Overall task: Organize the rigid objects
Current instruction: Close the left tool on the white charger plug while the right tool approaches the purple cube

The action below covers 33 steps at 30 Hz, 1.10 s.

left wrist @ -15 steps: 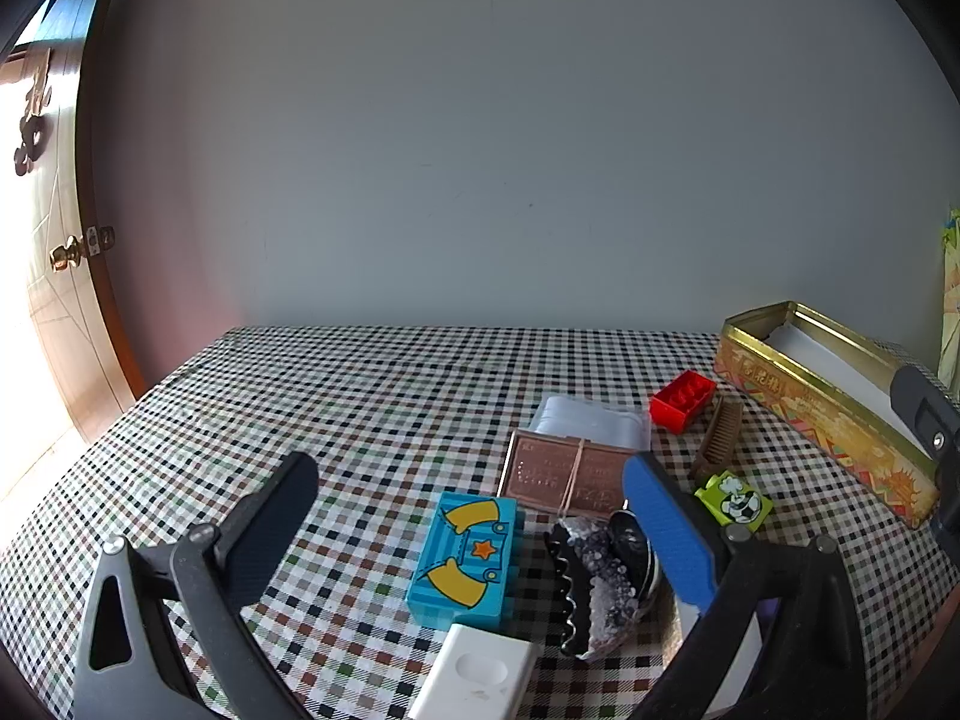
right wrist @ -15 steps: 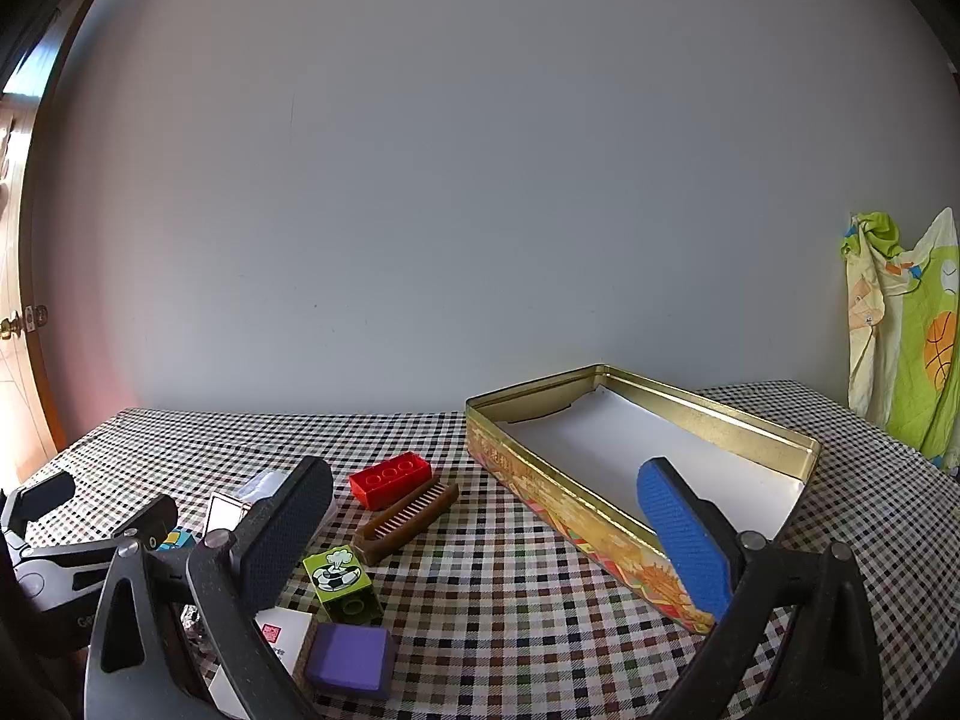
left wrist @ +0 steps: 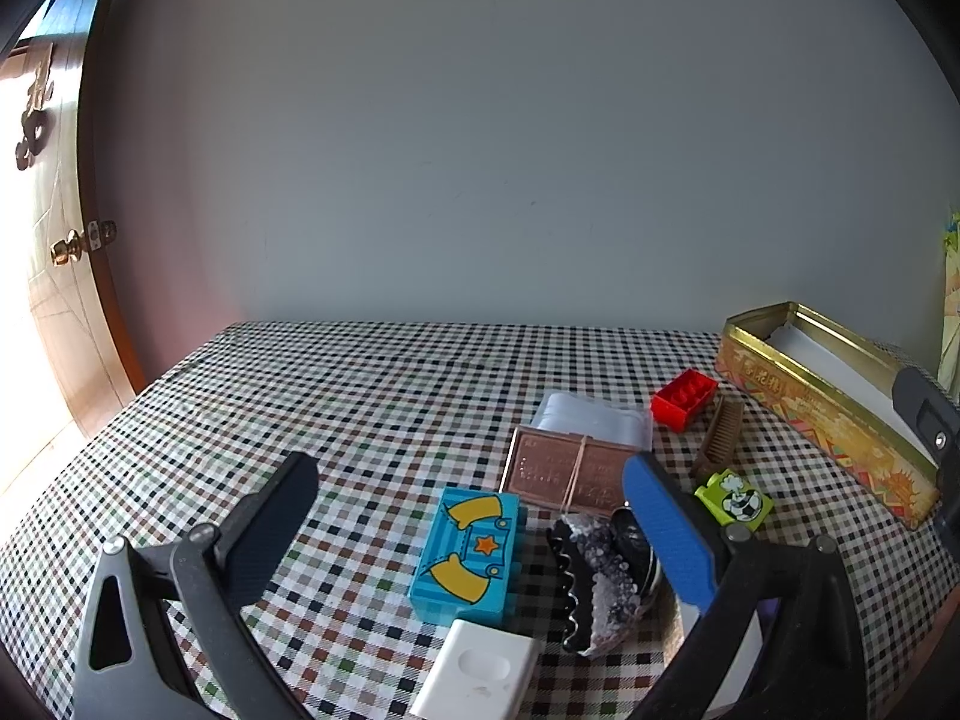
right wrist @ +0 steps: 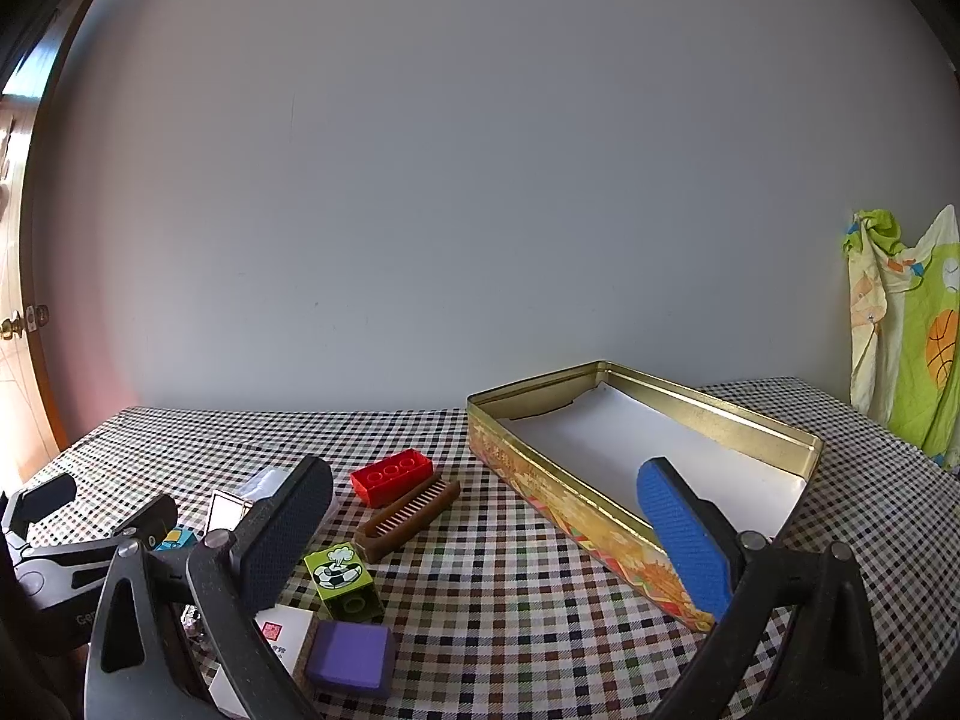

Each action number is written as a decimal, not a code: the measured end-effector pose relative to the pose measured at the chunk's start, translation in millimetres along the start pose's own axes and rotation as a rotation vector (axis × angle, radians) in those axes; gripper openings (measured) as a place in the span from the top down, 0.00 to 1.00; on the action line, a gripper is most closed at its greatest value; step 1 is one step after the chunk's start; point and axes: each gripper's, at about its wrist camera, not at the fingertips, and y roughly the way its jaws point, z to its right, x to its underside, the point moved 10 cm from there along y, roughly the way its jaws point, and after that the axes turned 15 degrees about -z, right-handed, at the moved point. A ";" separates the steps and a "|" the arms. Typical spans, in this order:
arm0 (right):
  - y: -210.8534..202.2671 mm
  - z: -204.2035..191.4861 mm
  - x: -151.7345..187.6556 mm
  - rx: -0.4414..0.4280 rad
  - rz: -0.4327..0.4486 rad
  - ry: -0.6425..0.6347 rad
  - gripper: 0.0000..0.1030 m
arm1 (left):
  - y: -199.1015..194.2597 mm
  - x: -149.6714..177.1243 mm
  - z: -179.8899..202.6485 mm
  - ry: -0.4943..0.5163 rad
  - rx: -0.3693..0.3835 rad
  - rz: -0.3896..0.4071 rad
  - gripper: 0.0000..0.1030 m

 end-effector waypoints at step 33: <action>35.2 7.0 38.2 -0.130 -0.296 -0.012 0.38 | 11.2 74.5 -17.0 0.057 0.043 -0.310 0.25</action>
